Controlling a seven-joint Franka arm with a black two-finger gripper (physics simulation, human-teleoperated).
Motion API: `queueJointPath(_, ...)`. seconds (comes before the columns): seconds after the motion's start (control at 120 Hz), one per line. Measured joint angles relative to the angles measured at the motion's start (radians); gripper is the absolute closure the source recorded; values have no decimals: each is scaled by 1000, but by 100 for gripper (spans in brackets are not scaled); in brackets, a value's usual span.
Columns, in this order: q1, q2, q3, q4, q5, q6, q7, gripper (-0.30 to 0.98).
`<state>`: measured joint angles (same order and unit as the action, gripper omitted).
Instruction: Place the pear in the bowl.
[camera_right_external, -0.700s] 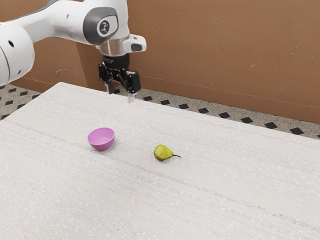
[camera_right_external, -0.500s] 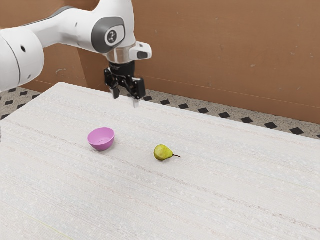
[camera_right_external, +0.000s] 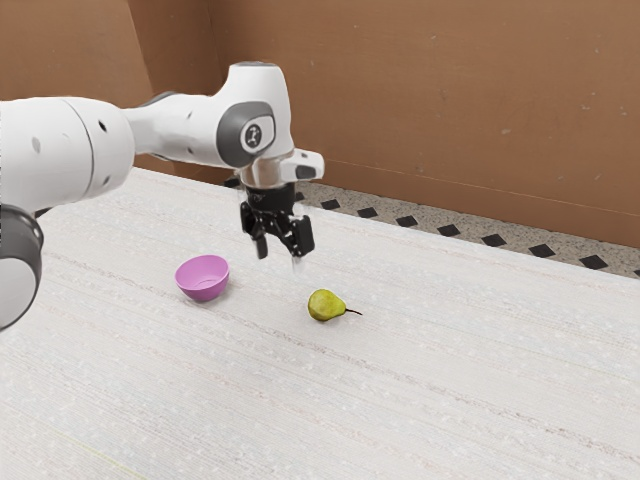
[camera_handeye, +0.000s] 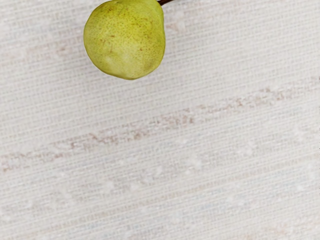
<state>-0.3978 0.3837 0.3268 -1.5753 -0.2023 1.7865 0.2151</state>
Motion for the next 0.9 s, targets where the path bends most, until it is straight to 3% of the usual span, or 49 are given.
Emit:
queueJointPath(0.258,17,89,-11,-25,-93,121,194,2)
queueJointPath(0.9,132,241,-130,51,-124,293,445,3)
